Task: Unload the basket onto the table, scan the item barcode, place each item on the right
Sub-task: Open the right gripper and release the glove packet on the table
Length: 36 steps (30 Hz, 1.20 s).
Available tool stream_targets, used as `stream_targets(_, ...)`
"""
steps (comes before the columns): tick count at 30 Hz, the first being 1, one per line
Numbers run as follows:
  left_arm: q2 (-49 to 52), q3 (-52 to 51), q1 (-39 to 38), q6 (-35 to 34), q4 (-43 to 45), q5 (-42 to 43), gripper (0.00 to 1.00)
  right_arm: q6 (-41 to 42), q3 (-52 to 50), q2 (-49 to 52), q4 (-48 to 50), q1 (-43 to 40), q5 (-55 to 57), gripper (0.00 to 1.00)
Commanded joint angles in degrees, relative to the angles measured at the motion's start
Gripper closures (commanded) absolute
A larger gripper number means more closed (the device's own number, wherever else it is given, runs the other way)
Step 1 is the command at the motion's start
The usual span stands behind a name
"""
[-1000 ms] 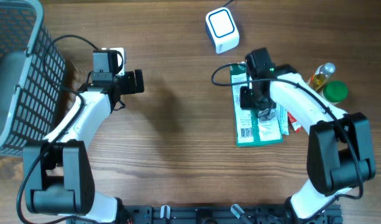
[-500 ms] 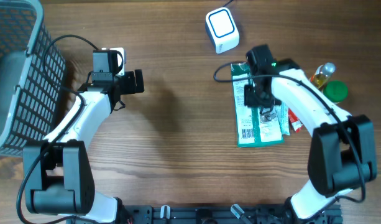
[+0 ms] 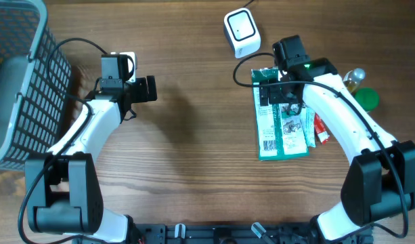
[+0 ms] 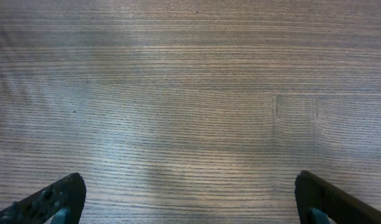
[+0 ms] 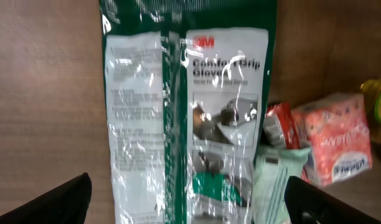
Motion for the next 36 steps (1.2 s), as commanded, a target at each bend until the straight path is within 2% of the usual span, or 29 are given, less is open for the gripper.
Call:
stream_targets(1,-0.5,0.0,0.0,0.9,0.2,-0.3,0.0,-0.5,0.7,-0.3,3.0,0.2,1.1,0.0)
stream_targets(10,-0.5,0.0,0.0,0.9,0.2,-0.3,0.0,-0.5,0.7,-0.3,9.7,0.2,1.1,0.0)
stream_targets(24,-0.5,0.0,0.0,0.9,0.1,-0.3,0.0,-0.5,0.7,-1.7,9.9,0.2,0.9,0.0)
stream_targets(29,-0.5,0.0,0.0,0.9,0.1,-0.3,0.0,-0.5,0.7,-9.0,9.9,0.2,0.9,0.0)
stream_targets(36,-0.5,0.0,0.0,0.9,0.1,-0.3,0.0,-0.5,0.7,-25.2,9.9,0.2,0.9,0.0)
